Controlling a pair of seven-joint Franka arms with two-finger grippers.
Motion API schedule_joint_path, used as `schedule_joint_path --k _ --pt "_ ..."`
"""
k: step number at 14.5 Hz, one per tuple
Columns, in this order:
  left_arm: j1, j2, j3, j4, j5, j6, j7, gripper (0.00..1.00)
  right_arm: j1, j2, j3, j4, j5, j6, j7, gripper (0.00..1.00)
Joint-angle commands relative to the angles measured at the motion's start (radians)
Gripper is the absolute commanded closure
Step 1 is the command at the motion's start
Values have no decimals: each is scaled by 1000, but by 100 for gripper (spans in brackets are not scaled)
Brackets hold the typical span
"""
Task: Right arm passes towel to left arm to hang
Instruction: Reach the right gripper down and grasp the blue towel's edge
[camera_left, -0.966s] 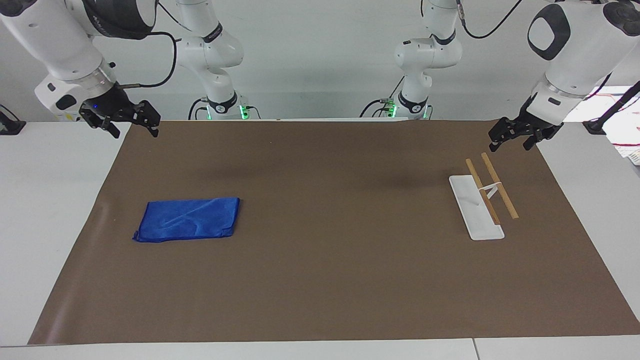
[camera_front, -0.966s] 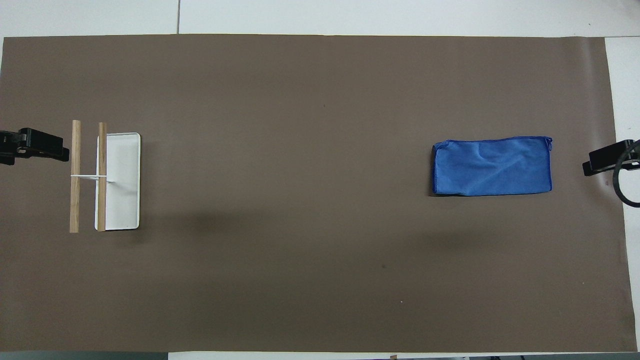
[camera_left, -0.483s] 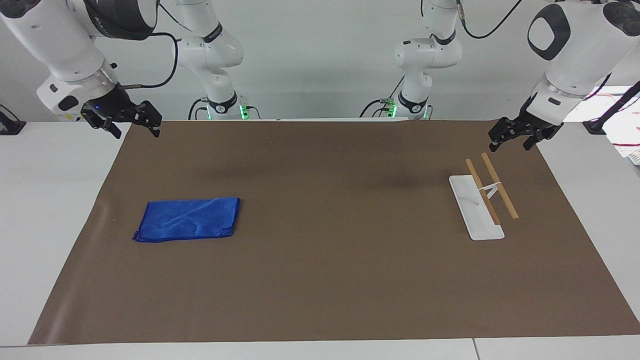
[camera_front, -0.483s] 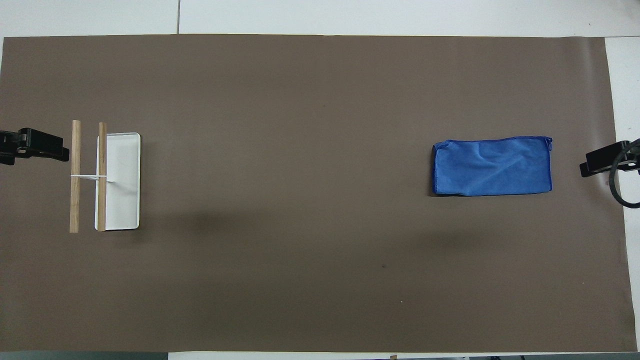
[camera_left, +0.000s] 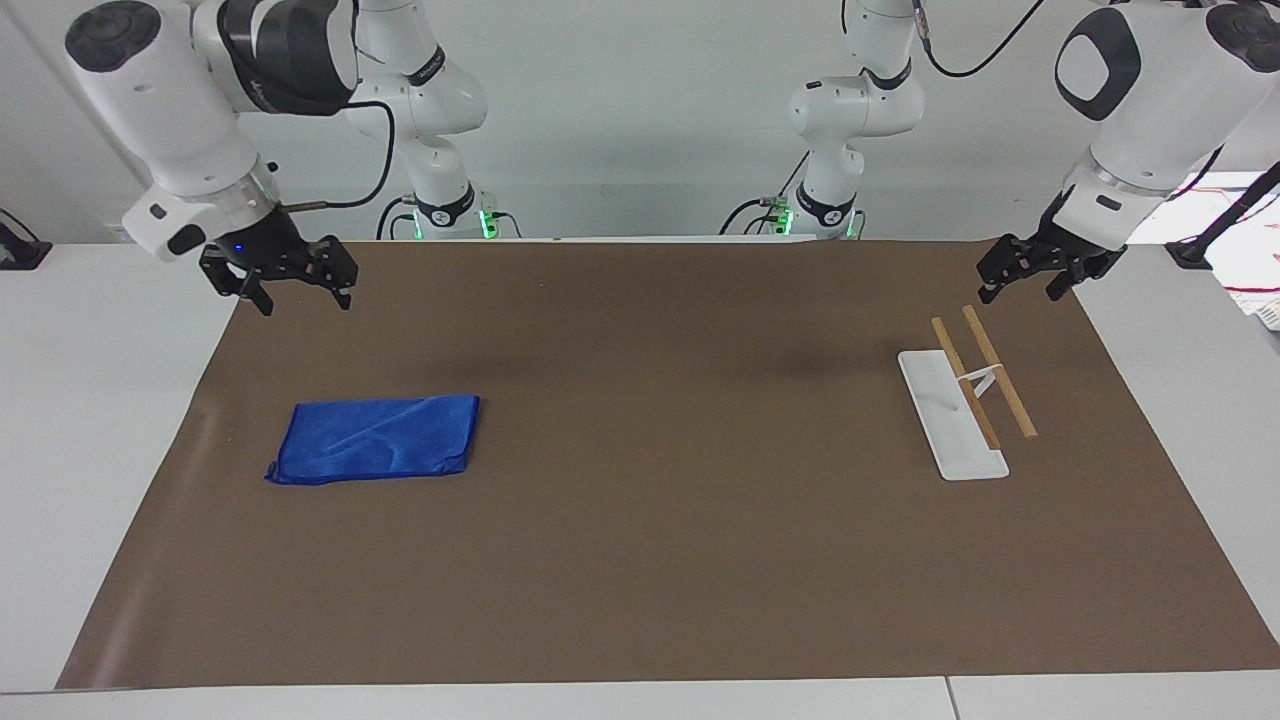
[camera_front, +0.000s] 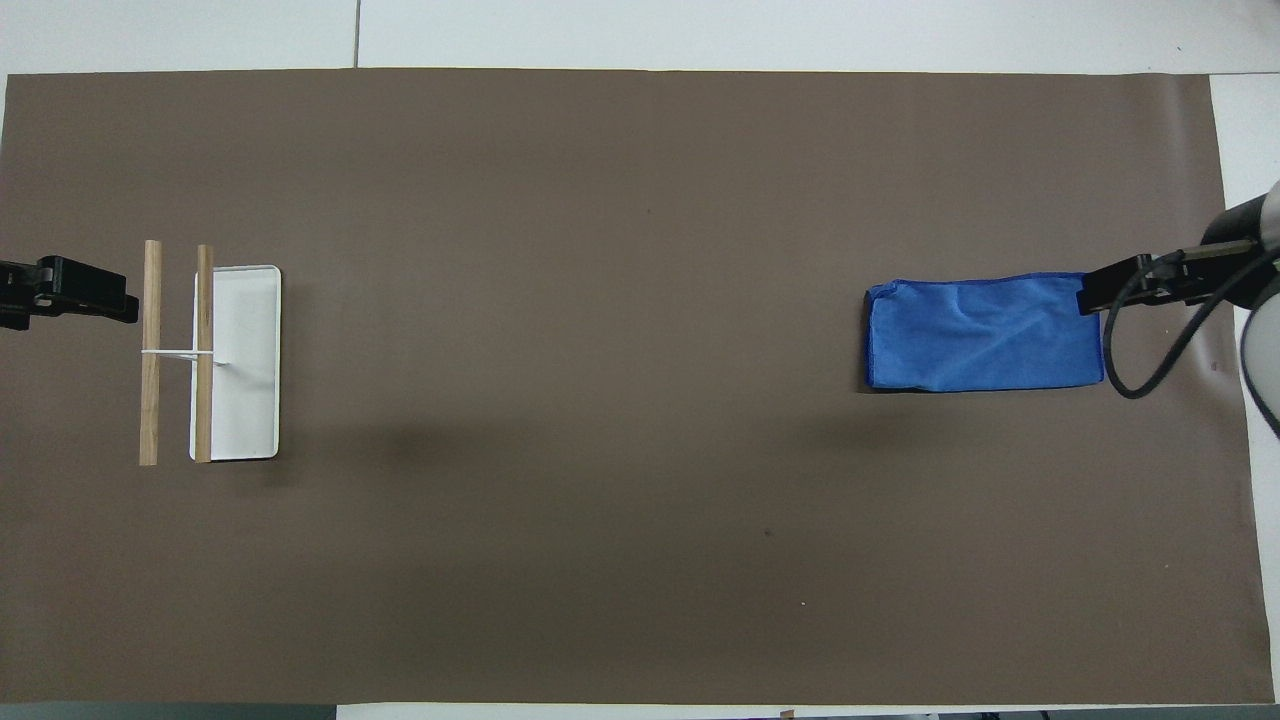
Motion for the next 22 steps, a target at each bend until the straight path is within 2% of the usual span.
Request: schedule_joint_path --k 1,3,5,8,11,15,18,22 --pt "-8 -14 3 -17 13 11 4 0 -5 82 -1 -35 18 134 6 0" --pt "-8 -14 3 -17 13 13 4 0 -10 104 -1 -143 18 300 2 0" --pt "-8 -14 3 -17 13 13 4 0 2 123 -1 -205 20 378 15 0" --pt "-8 -14 3 -17 13 11 4 0 -19 206 -1 -210 24 403 13 0" --pt "-8 -14 3 -17 13 13 4 0 -24 252 -1 -218 32 432 10 0" --pt "-8 -14 3 -17 13 13 4 0 -25 262 -1 -247 34 457 7 0" --pt "-8 -14 3 -17 13 11 4 0 -24 260 -1 -279 34 475 -11 7" --pt "-8 -14 3 -17 13 13 4 0 -33 259 -1 -316 34 509 -28 11"
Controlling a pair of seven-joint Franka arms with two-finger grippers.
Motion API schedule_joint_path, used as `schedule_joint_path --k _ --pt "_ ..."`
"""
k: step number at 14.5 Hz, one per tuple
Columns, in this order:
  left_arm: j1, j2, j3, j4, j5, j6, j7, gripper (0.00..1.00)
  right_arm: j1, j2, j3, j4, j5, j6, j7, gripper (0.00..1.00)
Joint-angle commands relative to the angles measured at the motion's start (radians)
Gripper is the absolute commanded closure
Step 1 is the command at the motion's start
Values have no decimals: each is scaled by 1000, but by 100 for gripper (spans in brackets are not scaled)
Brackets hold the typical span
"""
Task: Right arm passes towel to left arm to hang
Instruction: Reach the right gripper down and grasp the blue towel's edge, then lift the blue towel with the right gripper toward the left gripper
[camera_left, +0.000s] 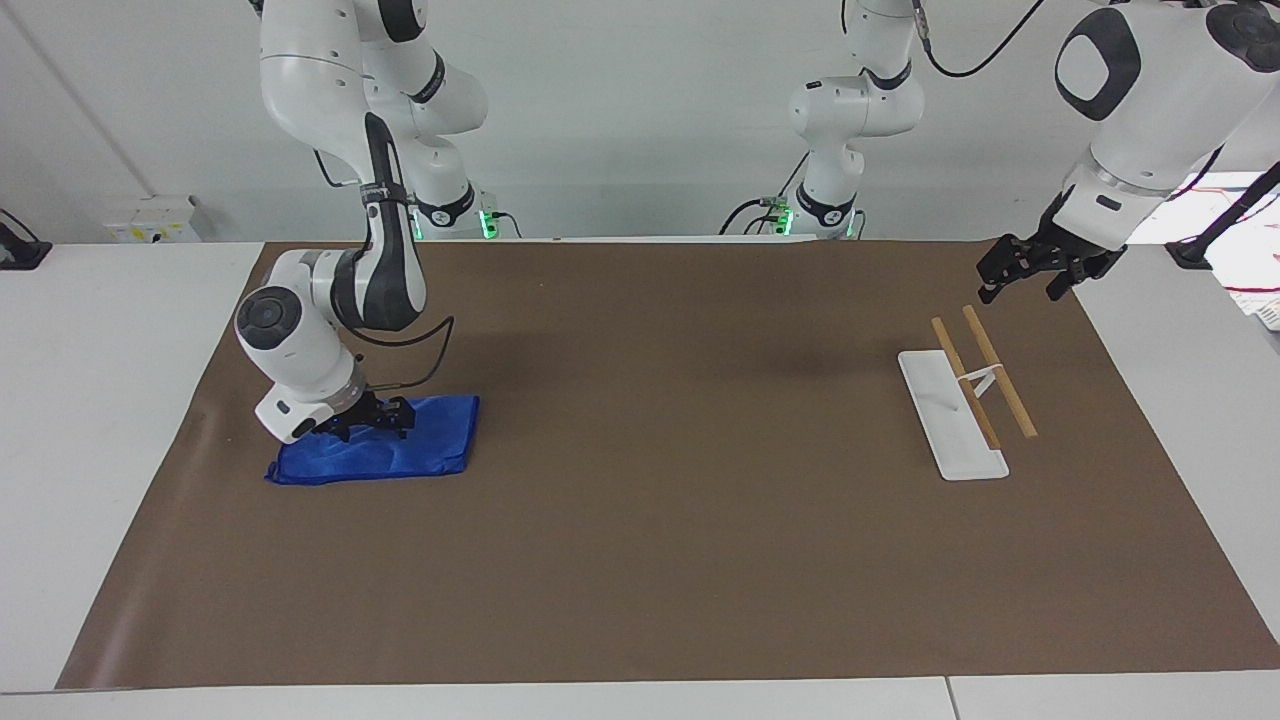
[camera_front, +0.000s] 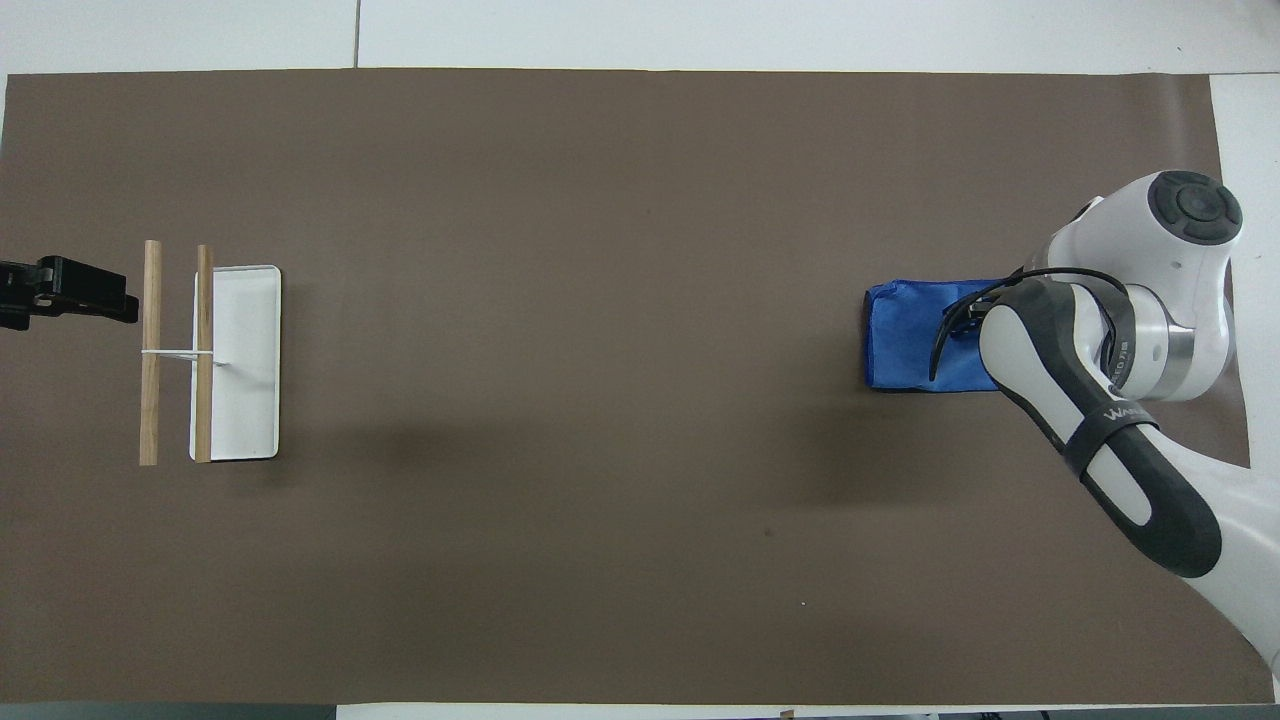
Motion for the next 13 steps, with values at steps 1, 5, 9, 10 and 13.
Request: schedule_joint_path --k 1,5,9,10,13 --pt "-8 -14 3 -17 13 13 4 0 -20 -17 4 -36 22 30 -38 19" --pt "-8 -14 3 -17 13 11 4 0 -14 -16 4 -33 22 30 -37 77" --pt "-8 -14 3 -17 13 13 4 0 -6 -14 6 -16 22 12 -32 100" --pt "-8 -14 3 -17 13 13 4 0 -3 -12 4 -1 22 -2 -31 100" --pt "-8 -14 3 -17 13 13 4 0 10 -6 7 129 22 -171 7 100"
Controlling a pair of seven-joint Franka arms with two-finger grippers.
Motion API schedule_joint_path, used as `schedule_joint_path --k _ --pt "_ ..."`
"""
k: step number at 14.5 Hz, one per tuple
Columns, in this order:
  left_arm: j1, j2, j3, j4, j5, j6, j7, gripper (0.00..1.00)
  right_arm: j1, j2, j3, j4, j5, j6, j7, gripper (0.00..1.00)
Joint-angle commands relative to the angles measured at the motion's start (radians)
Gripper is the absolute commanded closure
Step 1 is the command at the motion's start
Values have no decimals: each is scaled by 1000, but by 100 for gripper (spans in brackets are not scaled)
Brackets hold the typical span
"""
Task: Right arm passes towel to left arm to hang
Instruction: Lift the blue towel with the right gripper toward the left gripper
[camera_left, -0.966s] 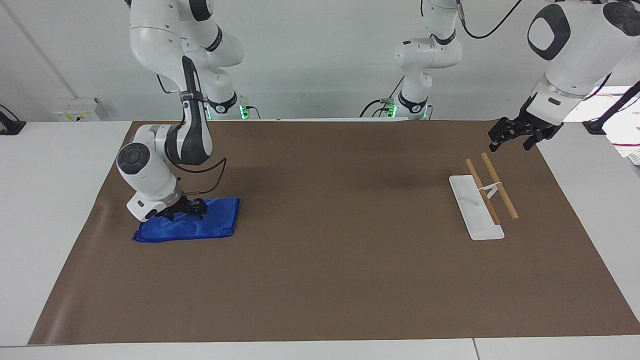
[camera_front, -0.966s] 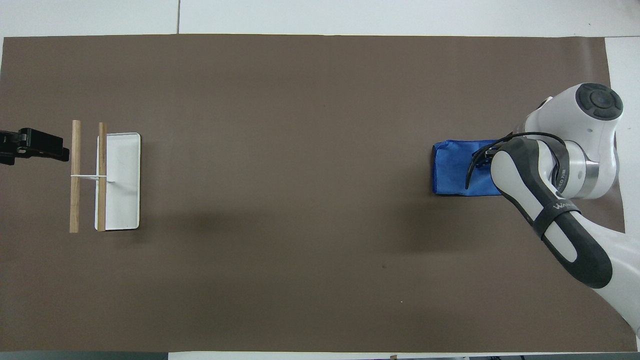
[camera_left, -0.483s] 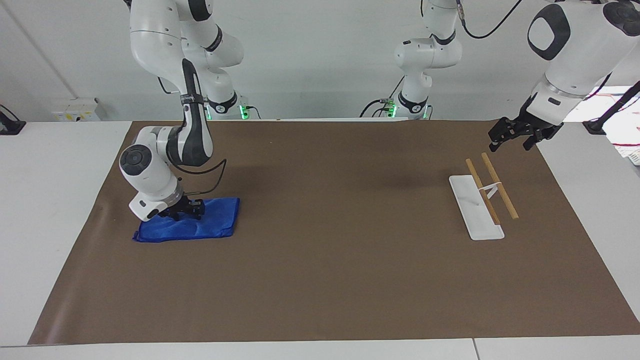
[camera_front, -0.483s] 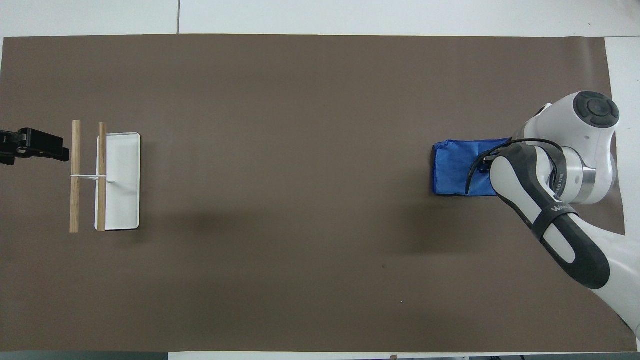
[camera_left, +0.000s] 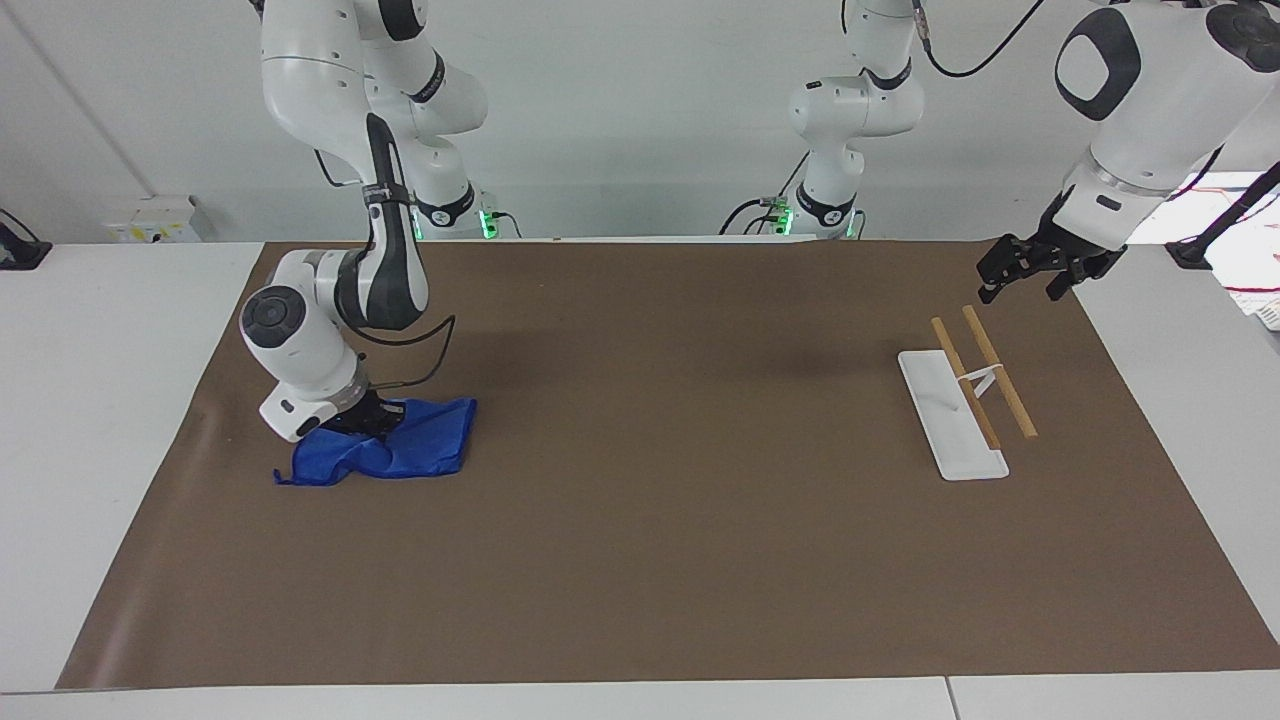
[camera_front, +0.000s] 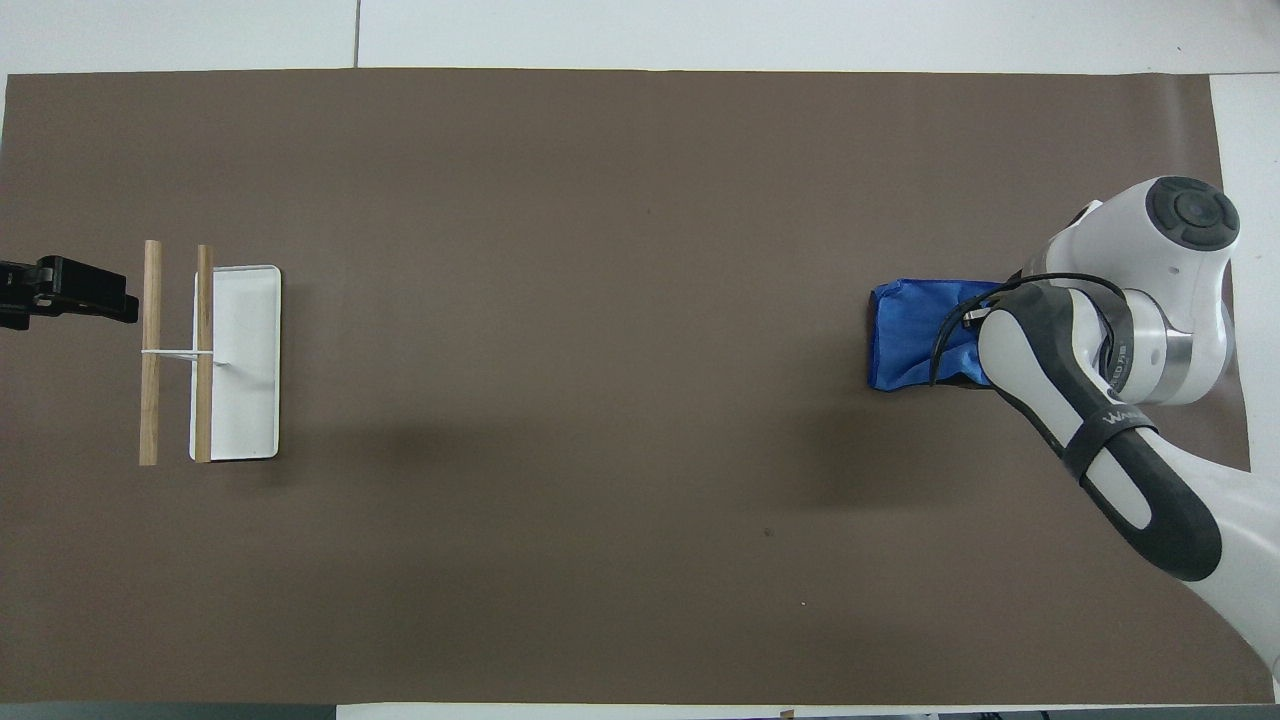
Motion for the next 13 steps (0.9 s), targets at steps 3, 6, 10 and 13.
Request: schedule_joint_path --k 3,6,10,13 --pt "-8 -14 3 -17 13 13 4 0 58 13 4 255 61 -313 125 100" --pt "-8 -14 3 -17 13 13 4 0 120 2 5 352 152 -424 260 100" --pt "-8 -14 3 -17 13 13 4 0 169 -12 37 447 356 -478 543 100" --pt "-8 -14 3 -17 13 13 4 0 212 -12 85 479 446 -446 847 100"
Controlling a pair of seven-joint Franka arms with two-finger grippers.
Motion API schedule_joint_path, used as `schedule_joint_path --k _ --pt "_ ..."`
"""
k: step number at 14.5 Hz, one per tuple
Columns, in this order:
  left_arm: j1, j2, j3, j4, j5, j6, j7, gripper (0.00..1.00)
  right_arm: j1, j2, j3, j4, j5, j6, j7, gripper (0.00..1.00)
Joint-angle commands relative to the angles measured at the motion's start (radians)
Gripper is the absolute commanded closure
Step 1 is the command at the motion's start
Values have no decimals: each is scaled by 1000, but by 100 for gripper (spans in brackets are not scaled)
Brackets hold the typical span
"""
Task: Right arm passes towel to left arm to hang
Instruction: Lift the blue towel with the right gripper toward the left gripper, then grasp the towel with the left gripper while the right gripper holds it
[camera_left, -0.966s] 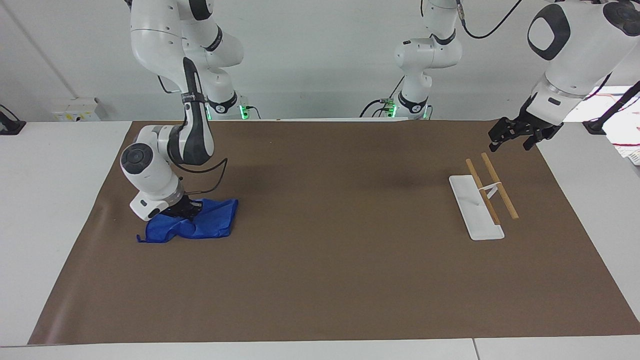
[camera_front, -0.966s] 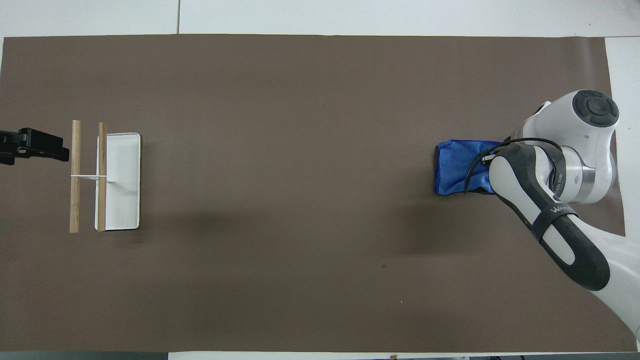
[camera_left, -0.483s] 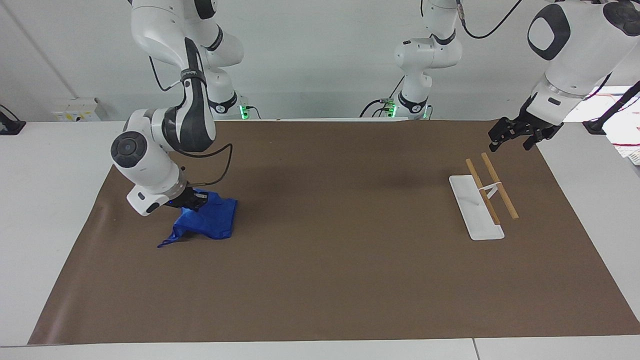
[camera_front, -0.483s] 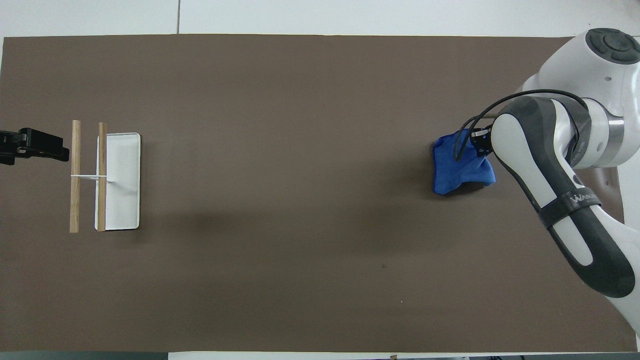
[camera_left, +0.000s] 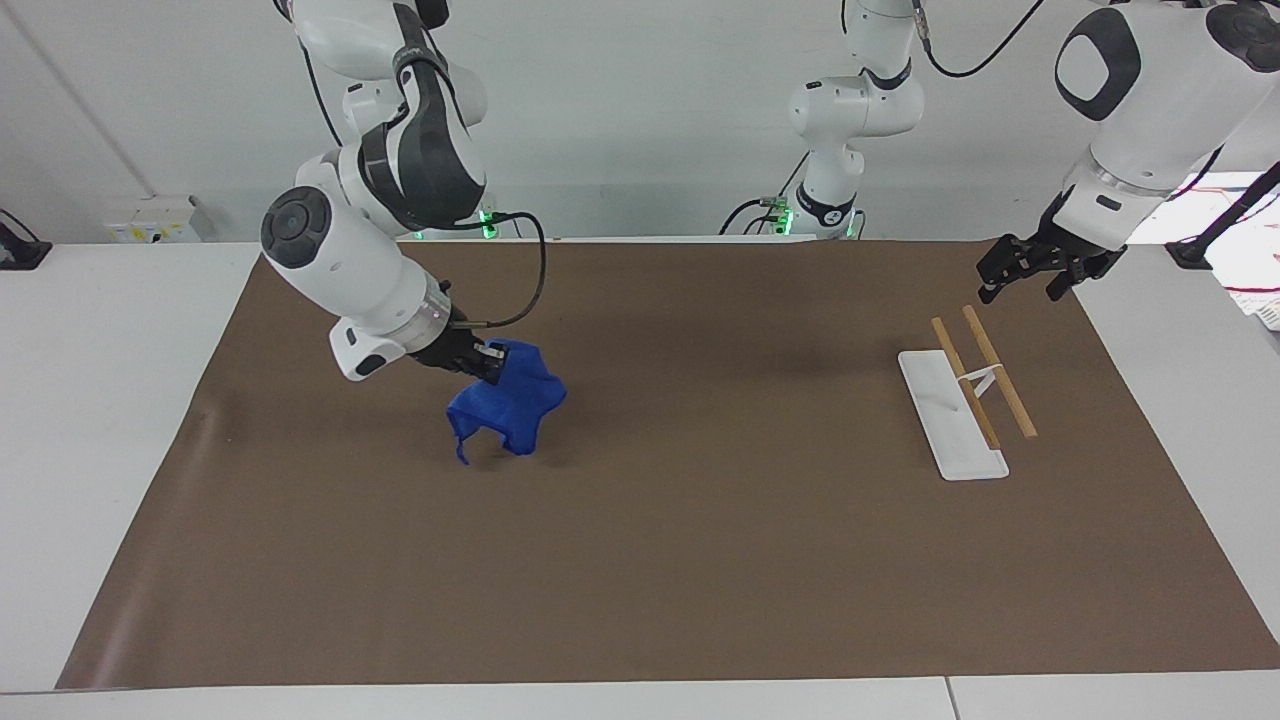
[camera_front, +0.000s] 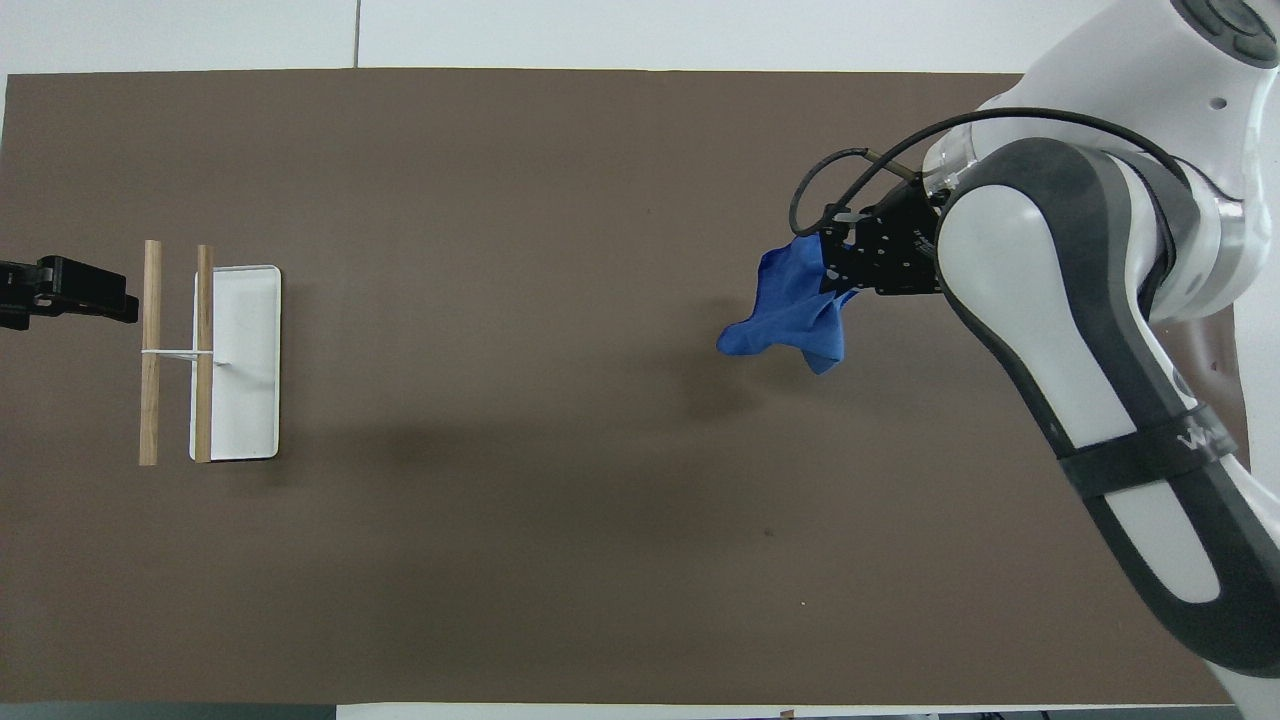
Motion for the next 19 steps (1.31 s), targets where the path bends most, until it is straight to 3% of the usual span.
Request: schedule_joint_path --k 1,5,10,13,19 --pt "-8 -14 3 -17 13 11 4 0 53 3 32 26 50 44 234 100" --pt "-8 -14 3 -17 13 10 3 0 146 -10 60 26 163 188 544 100" --pt "-45 -26 -11 -17 4 -7 -49 0 309 -4 61 23 192 432 854 100" --pt "-115 -12 -10 -33 -83 29 -254 0 372 -1 63 9 191 543 957 100" --pt "-186 46 -10 -117 -287 207 -690 1 400 -1 63 7 189 561 982 100"
